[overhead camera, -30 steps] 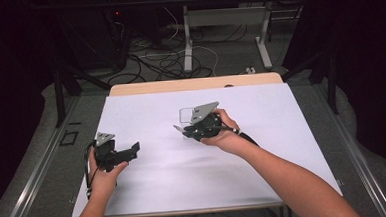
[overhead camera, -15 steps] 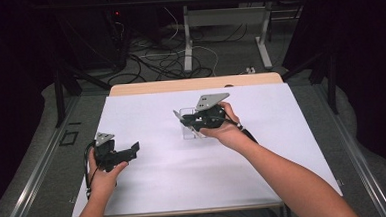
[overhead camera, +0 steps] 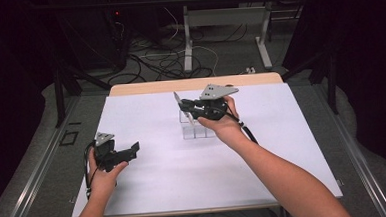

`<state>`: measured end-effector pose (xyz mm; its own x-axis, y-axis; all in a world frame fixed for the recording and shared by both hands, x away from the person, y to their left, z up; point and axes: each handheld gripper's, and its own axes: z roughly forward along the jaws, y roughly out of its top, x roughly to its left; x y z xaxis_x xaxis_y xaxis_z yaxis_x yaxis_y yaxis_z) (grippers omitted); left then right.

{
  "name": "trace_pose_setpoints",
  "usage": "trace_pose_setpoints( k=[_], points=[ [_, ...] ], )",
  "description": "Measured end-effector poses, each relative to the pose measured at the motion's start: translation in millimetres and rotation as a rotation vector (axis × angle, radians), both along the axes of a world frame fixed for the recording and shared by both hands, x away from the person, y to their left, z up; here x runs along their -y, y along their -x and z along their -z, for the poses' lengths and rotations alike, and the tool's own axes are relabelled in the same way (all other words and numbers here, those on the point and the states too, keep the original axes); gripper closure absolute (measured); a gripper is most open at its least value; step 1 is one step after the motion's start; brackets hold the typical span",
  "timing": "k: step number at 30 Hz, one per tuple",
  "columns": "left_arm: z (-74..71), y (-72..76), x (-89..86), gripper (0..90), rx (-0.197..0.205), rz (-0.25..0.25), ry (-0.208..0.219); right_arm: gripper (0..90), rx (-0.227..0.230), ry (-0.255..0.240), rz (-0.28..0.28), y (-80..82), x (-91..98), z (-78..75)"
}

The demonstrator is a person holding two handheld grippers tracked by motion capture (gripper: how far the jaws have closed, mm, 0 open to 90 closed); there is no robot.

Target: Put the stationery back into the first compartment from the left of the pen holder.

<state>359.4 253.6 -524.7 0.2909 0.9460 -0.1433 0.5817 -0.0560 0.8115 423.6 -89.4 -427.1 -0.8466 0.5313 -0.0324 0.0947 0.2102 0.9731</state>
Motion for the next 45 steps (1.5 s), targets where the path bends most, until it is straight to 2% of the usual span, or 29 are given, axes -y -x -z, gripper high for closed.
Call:
trace_pose_setpoints(
  k=[5,10,15,20,33,36,39,40,42,45],
  points=[
    [-0.6,0.0,0.6,1.3,0.000,0.004,-0.003,80.1,0.014,0.002,0.000,-4.4,-4.2,-6.8],
    [-0.8,-0.1,0.2,1.3,0.003,0.005,-0.001,80.1,0.014,-0.013,0.037,-10.8,-4.6,-11.1],
    [-0.6,-0.3,-0.7,1.3,0.000,0.004,-0.004,80.0,0.018,-0.021,0.072,-19.4,-7.3,-10.5],
    [-0.6,0.0,-1.3,1.3,-0.001,0.000,0.000,80.0,0.000,-0.042,0.106,-25.3,-11.5,-6.3],
    [-1.0,0.2,-1.9,1.3,0.002,0.002,0.000,80.0,-0.020,0.010,0.127,-30.4,-22.9,12.8],
    [-0.7,0.0,-2.1,1.3,0.002,0.002,-0.001,80.0,-0.041,0.029,0.134,-30.8,-23.0,16.2],
    [-0.7,0.1,-1.9,1.3,0.000,0.003,0.001,80.0,-0.056,0.024,0.136,-32.2,-23.6,19.9],
    [-0.7,0.1,-1.8,1.3,0.000,0.003,0.002,80.0,-0.068,0.040,0.135,-32.2,-23.5,20.6],
    [-0.8,0.0,-1.7,1.3,0.002,0.004,0.001,80.0,-0.070,0.032,0.136,-33.2,-24.4,23.8],
    [-0.8,0.1,-1.6,1.3,0.000,0.004,0.001,80.0,-0.076,0.053,0.133,-34.0,-25.3,27.0]
  ],
)
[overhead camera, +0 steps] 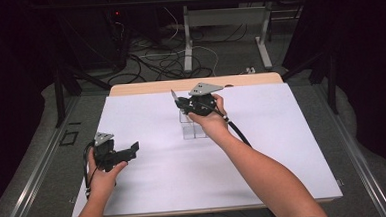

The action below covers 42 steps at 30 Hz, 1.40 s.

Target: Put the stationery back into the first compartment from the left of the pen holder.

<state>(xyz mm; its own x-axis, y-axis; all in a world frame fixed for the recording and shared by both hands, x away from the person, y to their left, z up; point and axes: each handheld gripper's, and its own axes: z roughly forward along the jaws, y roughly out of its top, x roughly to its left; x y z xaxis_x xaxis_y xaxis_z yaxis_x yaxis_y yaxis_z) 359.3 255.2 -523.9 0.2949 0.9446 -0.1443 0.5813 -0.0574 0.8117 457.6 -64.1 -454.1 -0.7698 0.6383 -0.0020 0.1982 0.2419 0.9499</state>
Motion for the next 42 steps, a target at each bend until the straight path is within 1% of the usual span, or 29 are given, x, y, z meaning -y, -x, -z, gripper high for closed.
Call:
trace_pose_setpoints(
  k=[1,3,4,5,7,9,11,12,15,16,17,18,19,20,21,22,25,27,28,30,32,33,34,36,38,39,40,41,42],
  points=[
    [0.0,0.0,0.0,1.3,0.000,0.000,0.000,80.0,-0.010,-0.001,0.001,0.4,-0.6,1.0],
    [0.1,0.0,0.0,1.3,0.001,-0.002,0.004,80.0,-0.010,0.006,0.002,0.7,-1.8,2.8],
    [0.1,-0.1,-0.1,1.3,0.001,-0.003,0.004,80.0,-0.015,0.022,-0.001,0.6,-1.8,3.1],
    [0.1,0.0,-0.2,1.3,0.000,-0.004,0.003,79.9,-0.015,0.014,0.001,0.4,-2.8,4.8],
    [0.1,0.0,-0.4,1.3,0.001,-0.004,0.004,79.9,-0.039,0.038,0.000,0.5,-2.8,6.5],
    [0.3,-0.1,-0.5,1.3,0.001,-0.004,0.003,79.9,-0.041,0.037,-0.003,-0.5,-2.8,9.1],
    [0.5,-0.3,-0.5,1.3,-0.001,-0.004,0.003,79.9,-0.055,0.046,-0.002,-0.6,-1.6,9.9],
    [0.5,-0.4,-0.5,1.3,0.000,-0.003,0.004,79.8,-0.057,0.037,-0.002,-0.8,-1.6,10.6],
    [0.4,-0.3,-0.1,1.3,0.000,-0.003,0.004,79.8,-0.055,0.047,-0.008,-1.4,0.2,10.9],
    [0.4,-0.3,-0.1,1.3,0.000,-0.002,0.004,79.6,-0.066,0.052,-0.008,-1.0,0.8,10.4],
    [0.5,-0.3,-0.1,1.3,0.000,-0.002,0.003,79.1,-0.064,0.049,-0.011,-1.5,1.0,10.7],
    [0.5,-0.3,-0.1,1.3,0.000,-0.003,0.003,75.2,-0.069,0.042,-0.009,-1.0,1.6,10.3],
    [0.5,-0.3,-0.2,1.3,0.000,-0.002,0.003,71.3,-0.056,0.036,-0.005,-1.4,1.9,10.1],
    [0.4,-0.2,-0.2,1.3,0.000,-0.003,0.004,67.7,-0.059,0.030,0.004,-0.7,2.6,9.1],
    [0.5,-0.3,-0.4,1.3,0.002,-0.004,0.003,65.2,-0.058,0.034,0.004,-0.5,3.7,7.8],
    [0.4,-0.2,-0.5,1.3,0.002,-0.005,0.002,63.6,-0.058,0.022,0.000,0.0,4.4,6.8],
    [0.5,-0.2,-0.7,1.3,-0.001,-0.006,0.003,61.6,-0.051,0.009,-0.004,2.6,9.1,4.0],
    [0.7,-0.4,-0.6,1.3,-0.002,-0.004,0.003,60.0,-0.051,0.014,-0.009,4.9,13.7,2.1],
    [0.6,-0.3,-0.5,1.3,-0.001,-0.004,0.003,58.4,-0.049,0.002,-0.008,6.3,16.1,1.7],
    [0.4,-0.2,-0.2,1.3,0.000,-0.004,0.003,55.6,-0.048,0.013,-0.027,8.6,19.8,0.0],
    [0.5,-0.2,-0.1,1.3,-0.001,-0.004,0.002,53.0,-0.057,-0.004,-0.032,12.2,23.0,-0.6],
    [0.5,-0.2,-0.1,1.3,-0.001,-0.004,0.002,51.2,-0.046,-0.008,-0.036,13.8,24.8,-1.0],
    [0.4,-0.2,-0.3,1.3,-0.003,-0.001,-0.002,51.1,-0.044,-0.003,-0.039,16.1,27.3,-1.6],
    [0.5,-0.1,-0.3,1.3,-0.003,-0.001,-0.002,47.8,-0.036,0.004,-0.040,19.7,31.6,-2.0],
    [1.0,-0.3,0.0,1.3,0.002,-0.005,0.000,41.2,-0.034,0.017,-0.037,23.6,36.0,-2.5],
    [0.5,-0.1,-0.3,1.3,-0.004,-0.001,-0.002,37.3,-0.025,0.030,-0.027,25.7,38.3,-3.2],
    [0.6,-0.1,-0.3,1.3,-0.004,-0.001,-0.002,33.5,-0.026,0.039,-0.012,28.5,40.6,-3.9],
    [0.6,-0.1,-0.3,1.3,-0.006,-0.002,-0.004,31.4,-0.014,0.048,-0.004,30.5,43.1,-4.2],
    [0.8,-0.1,-0.3,1.3,-0.006,-0.004,-0.004,30.2,-0.011,0.056,-0.002,32.9,46.1,-4.6]
  ],
)
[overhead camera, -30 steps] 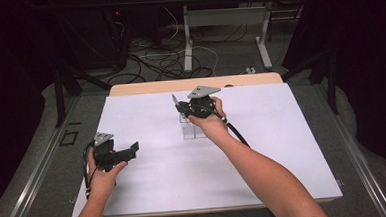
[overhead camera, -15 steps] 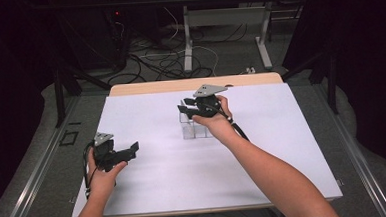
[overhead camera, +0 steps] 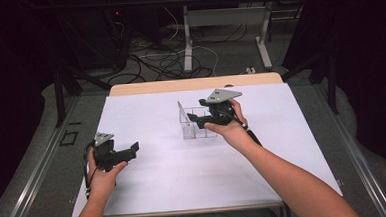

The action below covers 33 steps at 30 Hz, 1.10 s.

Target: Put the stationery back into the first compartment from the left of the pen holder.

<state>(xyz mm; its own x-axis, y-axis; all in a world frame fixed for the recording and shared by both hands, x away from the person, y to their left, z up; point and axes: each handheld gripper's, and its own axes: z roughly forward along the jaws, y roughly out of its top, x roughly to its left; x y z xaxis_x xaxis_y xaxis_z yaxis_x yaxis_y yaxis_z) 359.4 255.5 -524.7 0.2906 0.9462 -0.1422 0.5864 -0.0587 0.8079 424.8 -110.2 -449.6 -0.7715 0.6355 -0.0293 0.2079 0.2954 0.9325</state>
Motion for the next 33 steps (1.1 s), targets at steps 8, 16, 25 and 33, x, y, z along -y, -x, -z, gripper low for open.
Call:
trace_pose_setpoints(
  k=[8,16,25,33],
  points=[
    [0.1,0.3,1.0,1.4,0.003,-0.002,-0.001,16.0,-0.029,0.057,0.052,14.4,25.3,2.4],
    [0.3,0.3,1.3,1.4,0.001,-0.004,0.000,0.8,-0.021,0.044,0.107,27.2,56.2,5.0],
    [-0.4,0.8,0.2,1.4,0.003,-0.003,0.002,0.0,-0.024,0.030,0.201,41.4,99.5,11.6],
    [-0.3,0.8,0.0,1.4,0.000,-0.010,0.005,0.0,-0.051,-0.004,0.323,44.2,147.1,22.0]
  ],
)
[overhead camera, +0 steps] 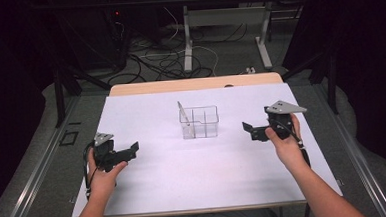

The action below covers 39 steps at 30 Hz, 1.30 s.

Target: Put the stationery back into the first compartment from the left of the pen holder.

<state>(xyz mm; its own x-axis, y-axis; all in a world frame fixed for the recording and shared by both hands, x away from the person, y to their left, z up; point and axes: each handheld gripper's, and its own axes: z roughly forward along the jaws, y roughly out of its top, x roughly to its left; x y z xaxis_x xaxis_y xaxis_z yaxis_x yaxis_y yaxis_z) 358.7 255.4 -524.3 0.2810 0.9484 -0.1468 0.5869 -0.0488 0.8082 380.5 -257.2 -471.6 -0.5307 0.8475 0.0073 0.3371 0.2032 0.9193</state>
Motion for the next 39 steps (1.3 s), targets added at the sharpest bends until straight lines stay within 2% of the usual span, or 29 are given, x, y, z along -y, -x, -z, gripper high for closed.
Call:
trace_pose_setpoints(
  k=[5,15,17,20,23,28,32,39],
  points=[
    [0.7,-0.5,-0.7,1.4,-0.002,-0.006,-0.001,0.0,-0.026,-0.026,0.078,1.4,26.2,9.7],
    [0.7,-0.4,-0.3,1.5,-0.002,-0.006,-0.001,0.0,-0.075,0.006,0.161,2.7,61.6,34.6],
    [0.9,-0.4,-0.6,1.6,-0.003,-0.006,0.000,0.0,-0.082,0.010,0.169,2.1,66.1,40.0],
    [1.3,-0.8,-0.7,1.5,-0.004,-0.006,0.002,0.0,-0.104,-0.011,0.182,1.4,71.1,47.4],
    [1.2,-1.0,-0.3,1.5,0.004,-0.008,0.003,0.0,-0.103,0.000,0.194,0.8,75.5,53.3],
    [-0.2,-0.5,-1.1,1.5,-0.002,-0.007,0.004,0.3,-0.106,-0.001,0.232,1.1,82.1,60.5],
    [-0.3,-0.6,-2.3,1.6,-0.004,-0.006,0.004,0.4,-0.120,-0.011,0.229,0.2,86.7,64.4],
    [1.4,-1.9,-2.7,1.6,-0.002,-0.008,0.004,0.5,-0.150,-0.008,0.256,-2.0,91.5,71.2]
  ],
)
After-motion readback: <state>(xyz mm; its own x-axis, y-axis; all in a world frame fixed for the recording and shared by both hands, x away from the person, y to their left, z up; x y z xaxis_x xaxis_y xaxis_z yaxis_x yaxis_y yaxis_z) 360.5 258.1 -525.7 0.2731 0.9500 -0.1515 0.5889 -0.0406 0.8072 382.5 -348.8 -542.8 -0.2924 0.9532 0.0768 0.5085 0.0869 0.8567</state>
